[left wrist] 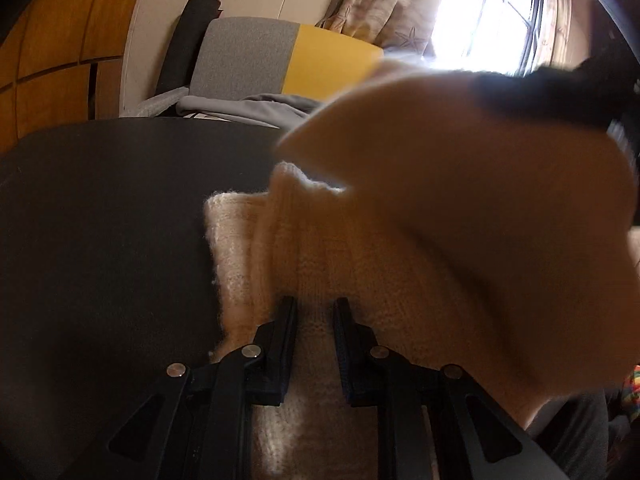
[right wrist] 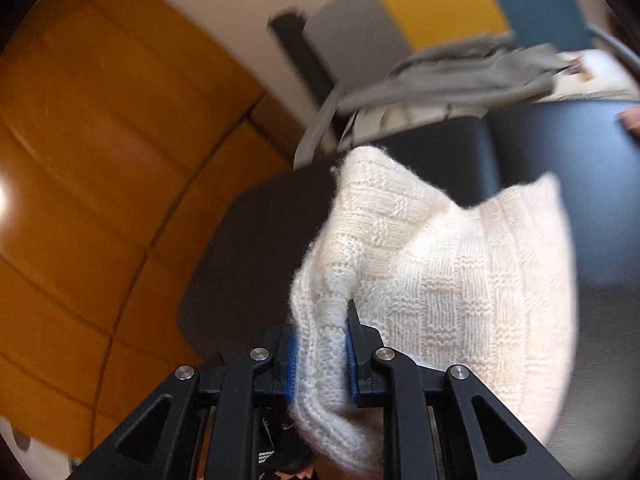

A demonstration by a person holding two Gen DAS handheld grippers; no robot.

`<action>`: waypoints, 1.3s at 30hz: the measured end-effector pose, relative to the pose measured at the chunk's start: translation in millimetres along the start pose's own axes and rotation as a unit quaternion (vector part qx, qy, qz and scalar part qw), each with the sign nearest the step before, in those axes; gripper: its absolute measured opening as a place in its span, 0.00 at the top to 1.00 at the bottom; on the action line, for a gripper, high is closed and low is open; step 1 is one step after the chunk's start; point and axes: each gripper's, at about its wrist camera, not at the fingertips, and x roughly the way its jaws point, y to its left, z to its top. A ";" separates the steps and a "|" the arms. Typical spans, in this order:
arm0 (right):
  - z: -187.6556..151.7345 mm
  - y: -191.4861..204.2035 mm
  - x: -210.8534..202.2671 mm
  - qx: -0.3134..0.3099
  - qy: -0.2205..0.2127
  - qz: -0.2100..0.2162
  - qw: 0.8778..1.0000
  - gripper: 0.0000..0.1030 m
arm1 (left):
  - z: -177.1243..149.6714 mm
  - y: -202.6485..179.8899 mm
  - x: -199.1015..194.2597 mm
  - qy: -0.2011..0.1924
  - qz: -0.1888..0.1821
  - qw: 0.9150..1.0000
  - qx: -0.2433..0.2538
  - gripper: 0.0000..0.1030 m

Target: Fold clothes

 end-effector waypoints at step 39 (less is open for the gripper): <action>-135.6 -19.5 17.7 -0.269 0.006 -0.046 0.962 0.68 | -17.5 70.1 -48.7 0.074 -0.277 0.924 -0.254 0.64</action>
